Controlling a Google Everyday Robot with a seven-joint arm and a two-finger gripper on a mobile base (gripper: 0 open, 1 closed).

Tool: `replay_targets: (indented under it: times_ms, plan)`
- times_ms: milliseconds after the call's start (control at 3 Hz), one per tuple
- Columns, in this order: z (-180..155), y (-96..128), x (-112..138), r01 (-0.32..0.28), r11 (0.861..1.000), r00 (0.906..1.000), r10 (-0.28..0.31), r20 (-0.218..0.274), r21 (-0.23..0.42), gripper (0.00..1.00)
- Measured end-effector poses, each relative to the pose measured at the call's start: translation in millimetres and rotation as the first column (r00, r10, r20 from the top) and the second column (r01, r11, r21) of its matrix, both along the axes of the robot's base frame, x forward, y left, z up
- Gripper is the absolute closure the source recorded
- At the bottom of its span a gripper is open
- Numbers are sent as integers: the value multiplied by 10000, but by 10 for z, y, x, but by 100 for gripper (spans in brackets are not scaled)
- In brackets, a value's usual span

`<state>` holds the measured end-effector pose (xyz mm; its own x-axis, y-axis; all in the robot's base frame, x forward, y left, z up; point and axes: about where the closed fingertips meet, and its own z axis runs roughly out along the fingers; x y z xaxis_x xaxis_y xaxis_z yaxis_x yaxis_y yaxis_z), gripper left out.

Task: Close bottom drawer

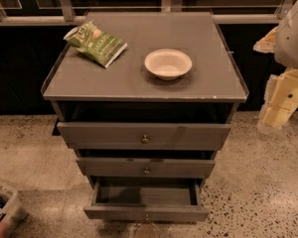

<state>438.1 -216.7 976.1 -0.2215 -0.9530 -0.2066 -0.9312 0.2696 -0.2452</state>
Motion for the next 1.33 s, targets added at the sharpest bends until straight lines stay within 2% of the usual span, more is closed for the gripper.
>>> replay_targets:
  times_ms: [333,667,1000,1333]
  plan:
    - [-26,8,-11,81,9999,9999,-82,140,102,0]
    - [-283,76,-112,673,9932,9974,-692,175,952,0]
    - [-791,163,-231,1517,9645,9880,-1543,-52,2163,0]
    - [-1390,316,-297,2073,9280,9778,-2061,-370,3095,0]
